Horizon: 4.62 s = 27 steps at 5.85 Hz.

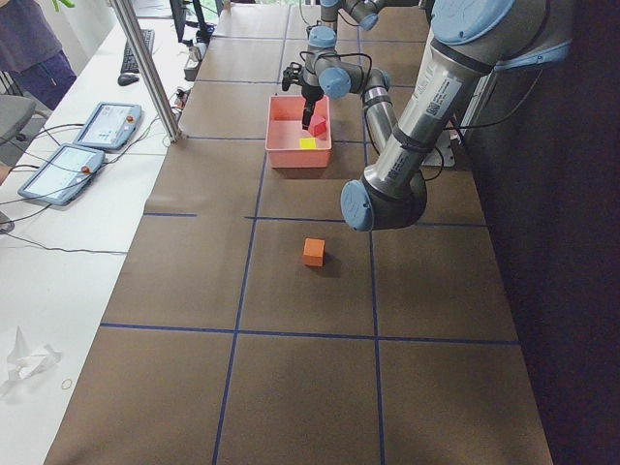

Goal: Place blocks into pink bin with both arms

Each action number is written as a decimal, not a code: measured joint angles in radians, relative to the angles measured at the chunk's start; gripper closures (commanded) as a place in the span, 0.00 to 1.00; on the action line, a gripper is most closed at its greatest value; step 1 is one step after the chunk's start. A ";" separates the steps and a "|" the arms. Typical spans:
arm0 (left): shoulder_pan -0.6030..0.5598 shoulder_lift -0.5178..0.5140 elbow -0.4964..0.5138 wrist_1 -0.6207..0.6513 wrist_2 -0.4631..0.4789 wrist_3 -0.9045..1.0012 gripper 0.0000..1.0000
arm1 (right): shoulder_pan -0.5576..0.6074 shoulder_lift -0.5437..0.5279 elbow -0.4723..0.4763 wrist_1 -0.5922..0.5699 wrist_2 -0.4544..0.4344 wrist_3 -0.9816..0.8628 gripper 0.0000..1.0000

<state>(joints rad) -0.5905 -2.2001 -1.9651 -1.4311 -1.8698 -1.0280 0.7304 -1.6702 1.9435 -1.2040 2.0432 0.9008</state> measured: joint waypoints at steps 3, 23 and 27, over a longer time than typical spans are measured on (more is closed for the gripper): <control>-0.103 0.134 -0.066 0.002 -0.108 0.364 0.00 | 0.015 0.343 0.052 -0.382 0.021 0.067 0.77; -0.184 0.694 0.148 -0.732 -0.157 0.194 0.58 | -0.129 0.785 -0.152 -0.535 -0.113 0.376 0.00; -0.187 0.184 -0.009 -0.044 -0.155 0.142 0.58 | 0.057 0.601 -0.023 -0.538 0.000 0.048 0.00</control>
<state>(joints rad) -0.7771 -2.0164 -1.9737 -1.4755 -2.0248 -0.8861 0.7871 -1.0688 1.9203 -1.7421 2.0435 0.9487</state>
